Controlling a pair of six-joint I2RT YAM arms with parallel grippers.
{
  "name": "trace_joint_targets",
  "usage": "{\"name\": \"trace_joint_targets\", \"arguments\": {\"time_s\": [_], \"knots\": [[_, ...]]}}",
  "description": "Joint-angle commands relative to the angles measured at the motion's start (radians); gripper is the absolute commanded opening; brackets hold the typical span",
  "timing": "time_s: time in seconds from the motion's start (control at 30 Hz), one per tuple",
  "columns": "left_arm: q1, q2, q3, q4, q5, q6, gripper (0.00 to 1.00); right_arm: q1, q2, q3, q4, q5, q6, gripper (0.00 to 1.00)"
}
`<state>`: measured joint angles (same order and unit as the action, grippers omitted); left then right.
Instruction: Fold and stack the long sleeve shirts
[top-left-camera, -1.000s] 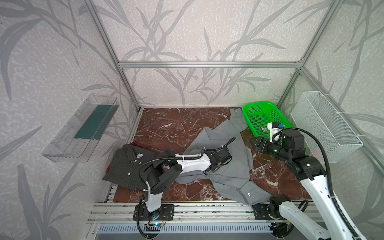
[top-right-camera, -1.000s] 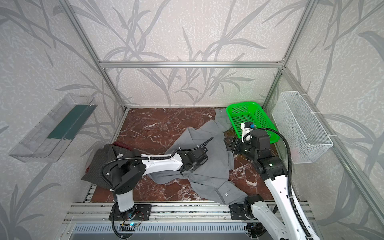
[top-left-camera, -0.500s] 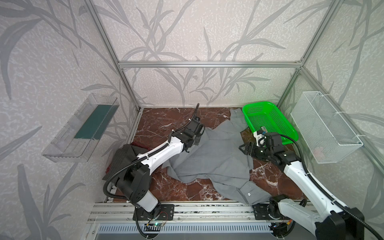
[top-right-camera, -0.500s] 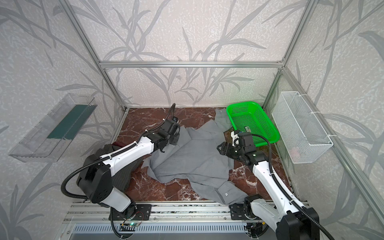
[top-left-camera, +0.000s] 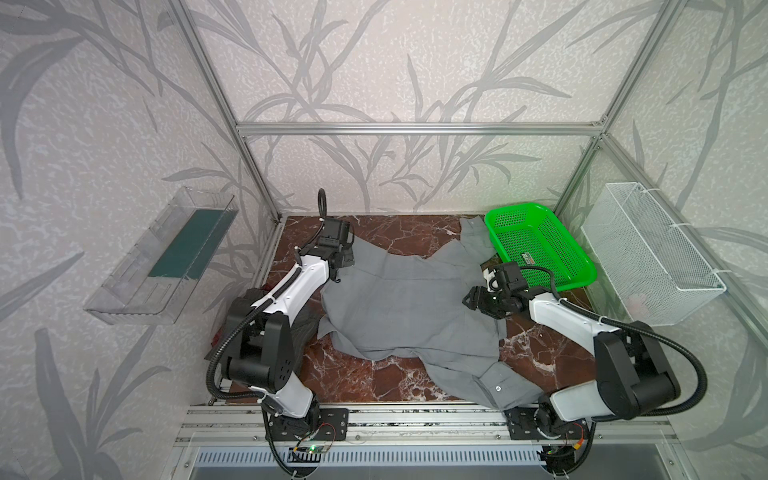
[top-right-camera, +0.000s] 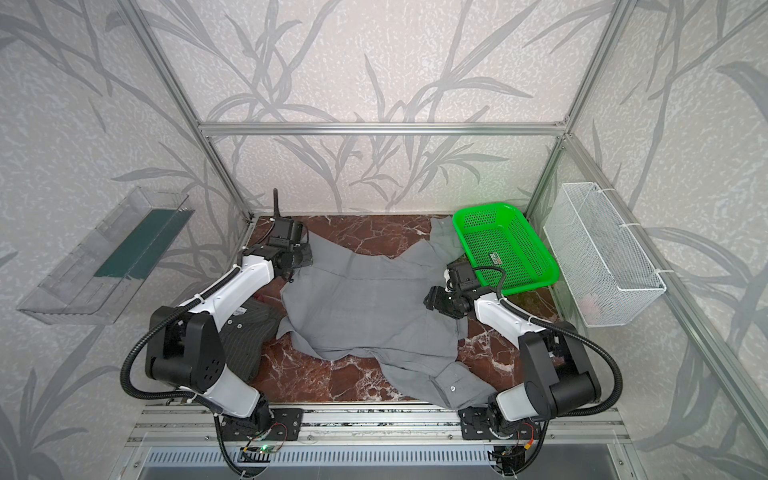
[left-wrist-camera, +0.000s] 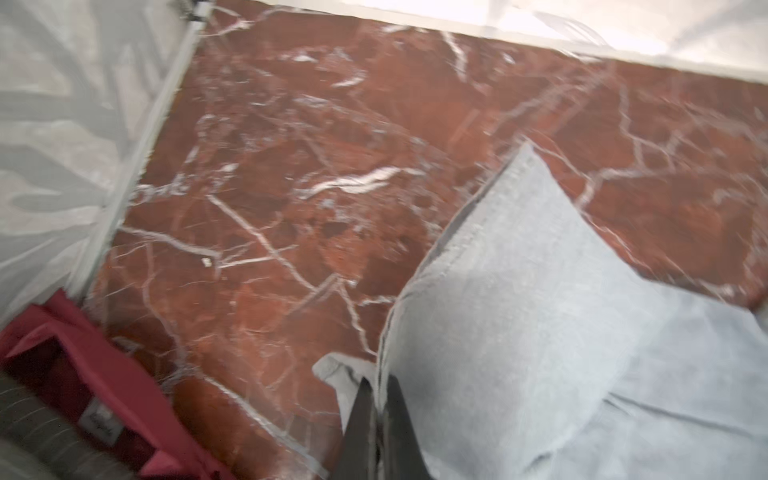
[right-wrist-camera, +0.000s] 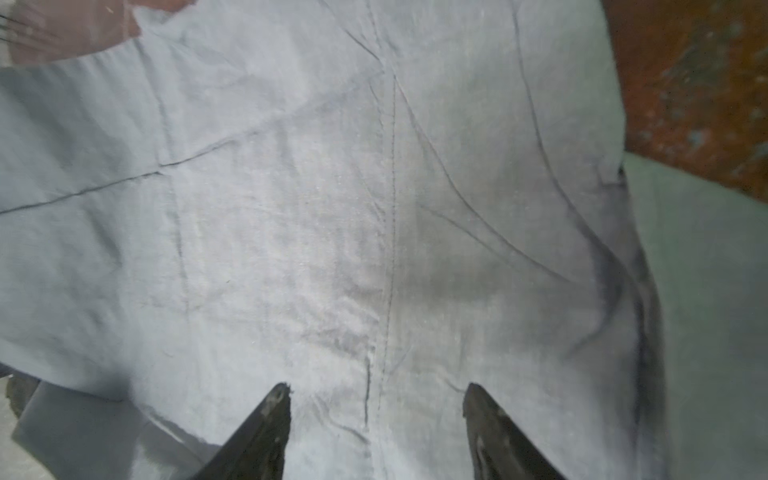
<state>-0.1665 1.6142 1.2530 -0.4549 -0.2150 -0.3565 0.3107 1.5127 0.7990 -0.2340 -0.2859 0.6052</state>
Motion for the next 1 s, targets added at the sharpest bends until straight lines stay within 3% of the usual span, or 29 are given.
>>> {"name": "trace_joint_targets", "arguments": {"time_s": [0.0,0.3,0.7,0.83,0.97], "knots": [[0.036,0.027,0.03,-0.053,0.003,-0.073,0.0,0.011,0.056,0.053,0.036,0.054,-0.005,0.65],[0.093,0.135,0.128,-0.155,0.038,-0.117,0.01,0.014,0.235,0.163,-0.023,0.233,0.003,0.64],[0.104,0.257,0.238,-0.208,0.096,-0.123,0.06,-0.104,0.381,0.311,-0.086,0.244,0.003,0.63],[0.105,0.307,0.304,-0.219,0.109,-0.13,0.13,-0.147,0.393,0.361,-0.101,0.258,-0.001,0.62],[0.108,0.344,0.426,-0.283,0.108,-0.138,0.32,-0.178,0.419,0.413,-0.103,0.222,-0.012,0.61]]}}
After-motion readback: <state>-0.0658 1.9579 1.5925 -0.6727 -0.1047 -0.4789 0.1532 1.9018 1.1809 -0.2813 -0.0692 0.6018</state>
